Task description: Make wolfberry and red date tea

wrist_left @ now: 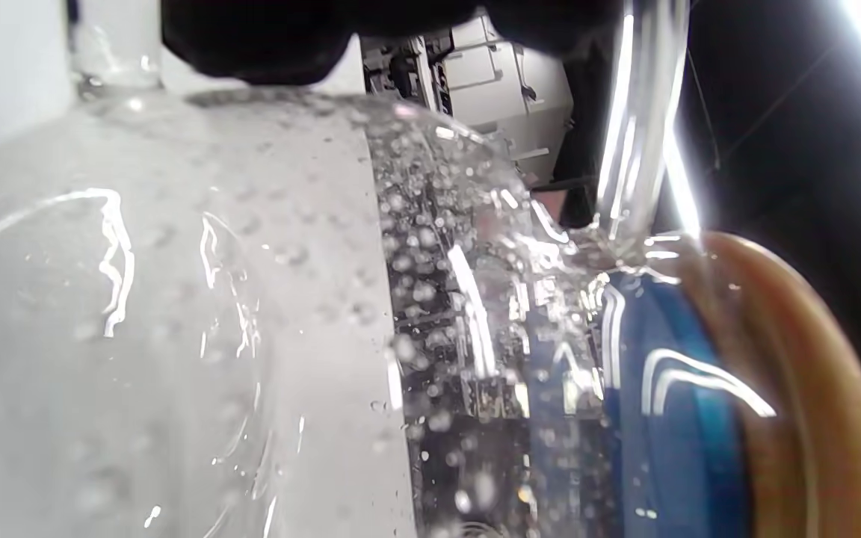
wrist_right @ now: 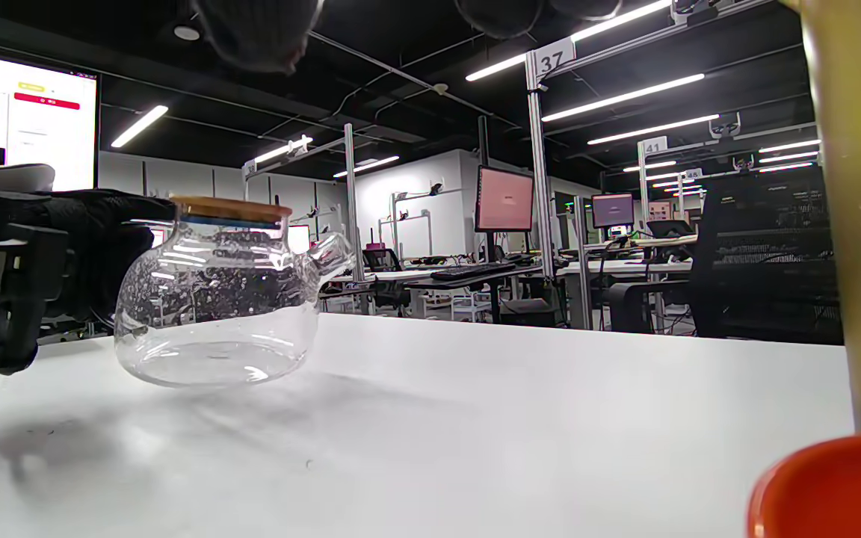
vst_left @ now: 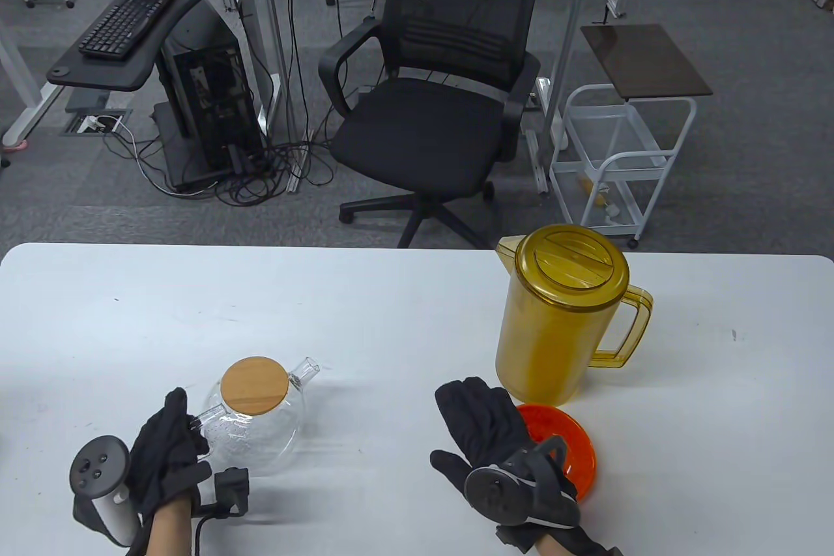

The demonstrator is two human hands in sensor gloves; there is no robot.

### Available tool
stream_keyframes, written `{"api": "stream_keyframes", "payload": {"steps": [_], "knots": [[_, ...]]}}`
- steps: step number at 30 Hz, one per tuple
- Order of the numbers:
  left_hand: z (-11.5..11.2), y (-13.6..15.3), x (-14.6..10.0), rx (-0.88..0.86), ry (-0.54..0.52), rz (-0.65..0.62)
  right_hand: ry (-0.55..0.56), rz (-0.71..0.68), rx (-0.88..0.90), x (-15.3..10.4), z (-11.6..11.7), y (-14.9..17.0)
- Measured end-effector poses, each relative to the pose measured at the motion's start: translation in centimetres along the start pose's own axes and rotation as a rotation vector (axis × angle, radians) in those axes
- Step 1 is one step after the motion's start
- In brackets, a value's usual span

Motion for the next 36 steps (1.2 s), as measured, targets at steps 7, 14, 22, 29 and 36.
{"api": "stream_keyframes", "payload": {"steps": [7, 14, 22, 29, 36], "knots": [[-2.8, -2.5, -1.5, -0.075, 0.123, -0.081, 0.018, -0.001, 0.008, 0.0, -0.4, 0.0], [-5.8, -3.4, -3.3, -0.093, 0.254, -0.133, 0.029, -0.001, 0.010, -0.1, -0.3, 0.2], [-8.0, -3.3, -4.5, -0.078, 0.351, -0.155, 0.037, -0.001, 0.015, -0.2, -0.4, 0.2], [-9.6, -3.0, -5.4, -0.066, 0.422, -0.162, 0.045, 0.002, 0.018, -0.2, -0.4, 0.4], [-11.2, -3.0, -6.3, -0.024, 0.482, -0.184, 0.051, 0.003, 0.023, -0.3, -0.6, 0.5]]}}
Point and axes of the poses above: the tracker on the back of each hand, its own y axis roughly to the little-finger side, its own x axis roughly from the wrist to the fingertips, z = x × y, the point moved 1 cm from there along x, roughly from the wrist to the fingertips, and after that the axes turned 14 degrees about x, right-handed, at the moved point
